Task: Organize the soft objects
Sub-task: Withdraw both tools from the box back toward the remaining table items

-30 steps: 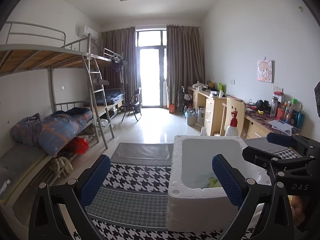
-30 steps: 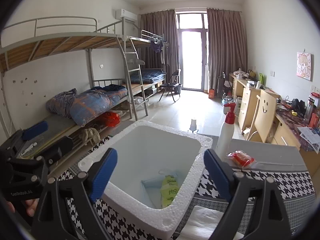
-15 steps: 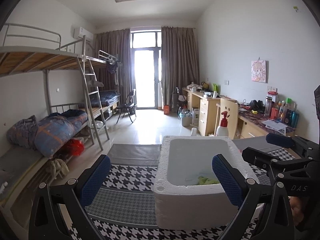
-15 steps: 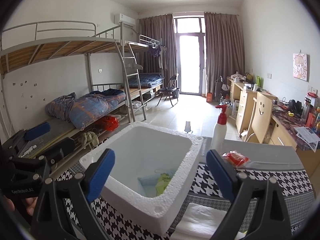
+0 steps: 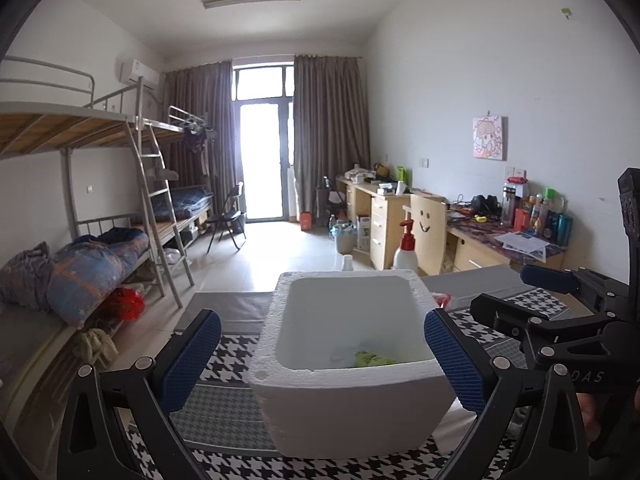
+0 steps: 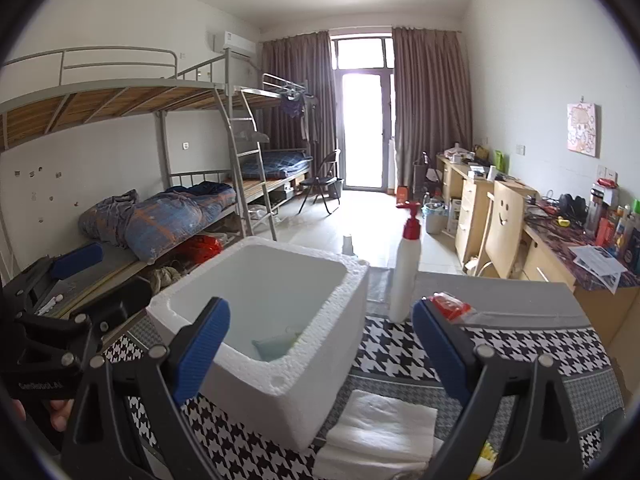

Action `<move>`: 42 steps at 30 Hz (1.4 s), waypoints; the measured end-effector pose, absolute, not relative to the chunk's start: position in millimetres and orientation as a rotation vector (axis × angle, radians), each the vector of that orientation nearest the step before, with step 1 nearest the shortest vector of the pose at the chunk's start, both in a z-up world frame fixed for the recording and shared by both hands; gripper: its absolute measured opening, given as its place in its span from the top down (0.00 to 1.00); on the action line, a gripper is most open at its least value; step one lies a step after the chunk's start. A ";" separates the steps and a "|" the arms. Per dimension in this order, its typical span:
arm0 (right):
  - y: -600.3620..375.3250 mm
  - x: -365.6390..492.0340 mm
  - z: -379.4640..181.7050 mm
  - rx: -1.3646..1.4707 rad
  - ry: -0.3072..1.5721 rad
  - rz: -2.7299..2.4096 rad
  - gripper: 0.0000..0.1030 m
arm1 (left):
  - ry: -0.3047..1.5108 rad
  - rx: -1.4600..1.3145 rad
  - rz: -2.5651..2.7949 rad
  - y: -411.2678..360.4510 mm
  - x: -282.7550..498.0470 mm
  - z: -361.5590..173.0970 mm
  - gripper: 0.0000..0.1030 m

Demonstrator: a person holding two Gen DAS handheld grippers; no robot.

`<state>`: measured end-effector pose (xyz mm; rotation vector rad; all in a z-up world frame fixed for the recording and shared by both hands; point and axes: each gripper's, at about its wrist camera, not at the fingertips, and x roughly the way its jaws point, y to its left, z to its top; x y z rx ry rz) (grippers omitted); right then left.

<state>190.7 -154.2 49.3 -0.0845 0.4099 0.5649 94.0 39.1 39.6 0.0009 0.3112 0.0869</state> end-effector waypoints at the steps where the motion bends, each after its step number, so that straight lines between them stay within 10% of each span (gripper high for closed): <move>1: -156.2 190.1 49.7 -0.084 0.408 0.561 0.08 | 0.309 -0.001 0.074 37.5 93.9 39.2 0.01; 42: -253.6 170.1 31.0 -0.022 0.416 0.341 0.08 | 0.349 0.035 -0.106 -30.3 101.1 25.1 0.01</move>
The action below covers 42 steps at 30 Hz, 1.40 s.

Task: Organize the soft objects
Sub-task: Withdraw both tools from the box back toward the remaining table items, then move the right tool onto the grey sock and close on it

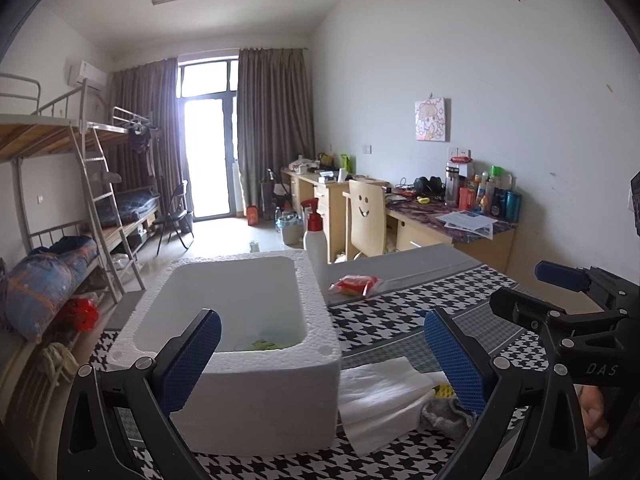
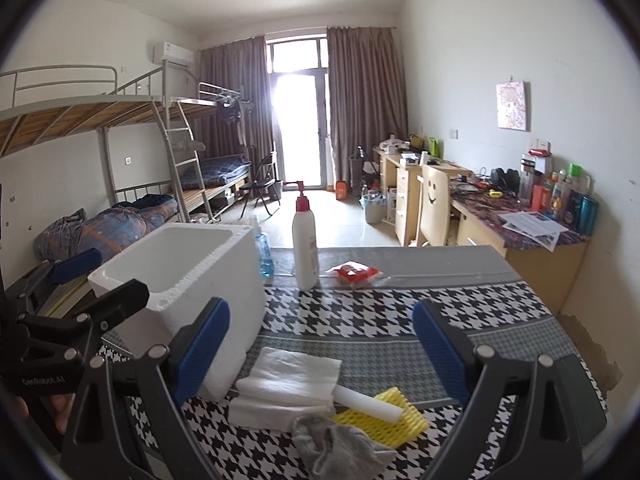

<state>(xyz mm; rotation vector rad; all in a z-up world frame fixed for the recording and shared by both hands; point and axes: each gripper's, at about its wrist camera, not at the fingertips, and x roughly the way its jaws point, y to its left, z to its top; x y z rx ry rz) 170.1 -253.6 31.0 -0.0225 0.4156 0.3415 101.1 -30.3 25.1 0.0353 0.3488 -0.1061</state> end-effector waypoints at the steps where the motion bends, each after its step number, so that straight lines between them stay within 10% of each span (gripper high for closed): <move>1: -257.0 169.1 29.7 -0.021 0.416 0.334 0.08 | 0.350 0.034 -0.112 -31.1 101.2 24.3 0.01; 42: -289.6 148.3 -13.9 -0.016 0.506 0.237 0.08 | 0.485 0.056 -0.210 -68.0 97.8 -31.1 0.01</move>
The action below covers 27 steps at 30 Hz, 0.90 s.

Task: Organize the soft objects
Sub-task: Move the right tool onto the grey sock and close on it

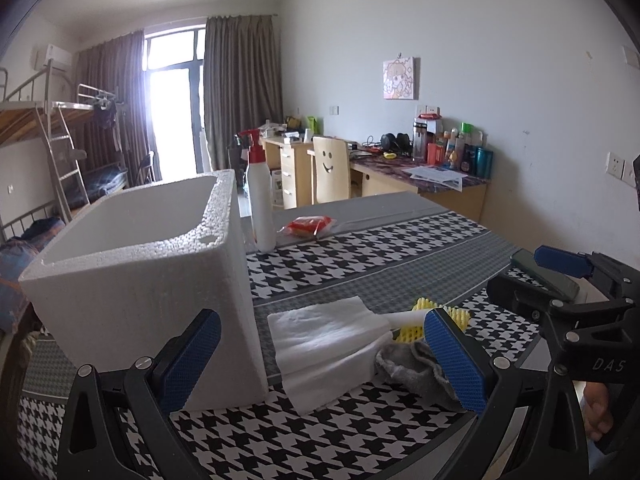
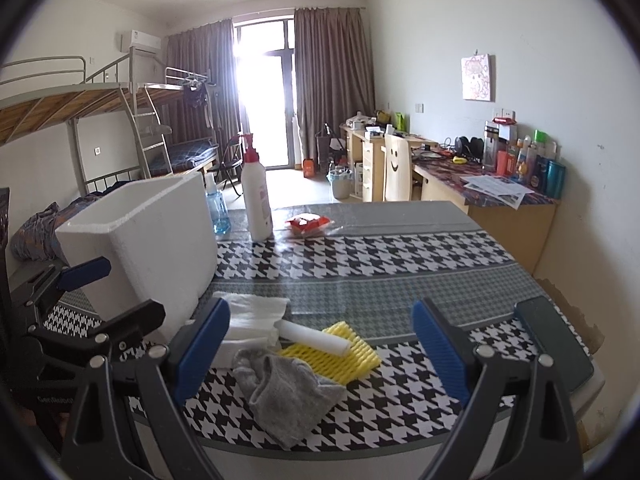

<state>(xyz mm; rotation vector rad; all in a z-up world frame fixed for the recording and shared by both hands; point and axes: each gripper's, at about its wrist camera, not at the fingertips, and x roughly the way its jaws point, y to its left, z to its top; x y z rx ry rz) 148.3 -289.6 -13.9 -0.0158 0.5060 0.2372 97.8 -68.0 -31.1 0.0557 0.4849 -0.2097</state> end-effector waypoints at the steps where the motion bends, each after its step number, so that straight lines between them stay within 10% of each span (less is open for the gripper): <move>1: -289.3 148.9 -16.7 -0.015 0.513 0.239 0.08 | 0.487 0.056 -0.210 -68.2 97.5 -32.1 0.01; 27: -275.9 150.5 -66.4 -0.067 0.649 0.309 0.12 | 0.551 0.052 -0.214 -67.7 104.0 -58.7 0.01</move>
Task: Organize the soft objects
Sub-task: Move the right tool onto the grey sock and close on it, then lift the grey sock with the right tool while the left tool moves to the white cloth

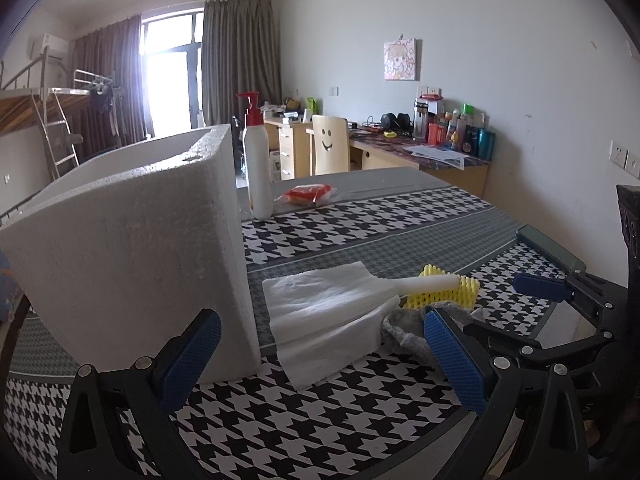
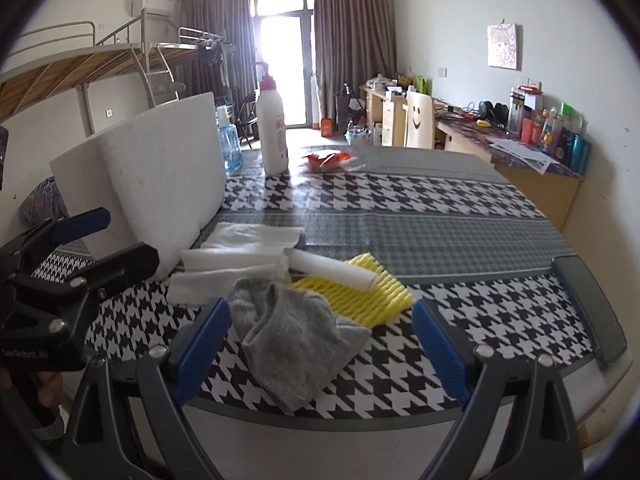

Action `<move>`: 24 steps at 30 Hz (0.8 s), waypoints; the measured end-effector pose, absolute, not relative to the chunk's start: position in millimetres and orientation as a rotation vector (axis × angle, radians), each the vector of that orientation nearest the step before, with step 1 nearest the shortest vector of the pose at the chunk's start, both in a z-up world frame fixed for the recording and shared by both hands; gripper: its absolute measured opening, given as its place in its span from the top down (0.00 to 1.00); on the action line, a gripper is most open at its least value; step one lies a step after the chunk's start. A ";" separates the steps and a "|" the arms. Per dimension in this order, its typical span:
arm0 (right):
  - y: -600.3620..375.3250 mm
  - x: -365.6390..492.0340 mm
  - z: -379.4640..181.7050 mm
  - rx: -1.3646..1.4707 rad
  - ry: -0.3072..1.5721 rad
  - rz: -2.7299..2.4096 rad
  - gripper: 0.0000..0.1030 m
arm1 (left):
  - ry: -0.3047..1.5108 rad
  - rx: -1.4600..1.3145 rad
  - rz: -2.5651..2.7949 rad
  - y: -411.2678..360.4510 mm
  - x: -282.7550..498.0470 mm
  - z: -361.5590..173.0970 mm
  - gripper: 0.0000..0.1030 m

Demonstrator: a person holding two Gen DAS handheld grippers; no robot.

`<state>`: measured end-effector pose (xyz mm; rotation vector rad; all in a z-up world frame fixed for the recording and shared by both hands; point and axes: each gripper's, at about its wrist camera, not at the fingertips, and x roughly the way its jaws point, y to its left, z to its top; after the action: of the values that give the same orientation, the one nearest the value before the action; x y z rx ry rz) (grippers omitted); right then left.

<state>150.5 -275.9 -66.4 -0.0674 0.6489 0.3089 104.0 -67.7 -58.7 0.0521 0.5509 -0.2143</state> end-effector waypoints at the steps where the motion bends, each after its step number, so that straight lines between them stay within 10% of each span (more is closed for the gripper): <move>1: -275.6 150.6 -68.1 -0.068 0.656 0.312 0.13 | 0.554 0.051 -0.216 -67.9 104.3 -59.4 0.01; 24: -263.8 149.5 -104.6 -0.135 0.778 0.372 0.60 | 0.593 0.068 -0.247 -76.7 106.3 -71.3 0.01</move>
<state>149.5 -263.8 -104.6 -0.1352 0.7783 0.3717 106.3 -76.7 -71.3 0.0685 0.5929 -0.2467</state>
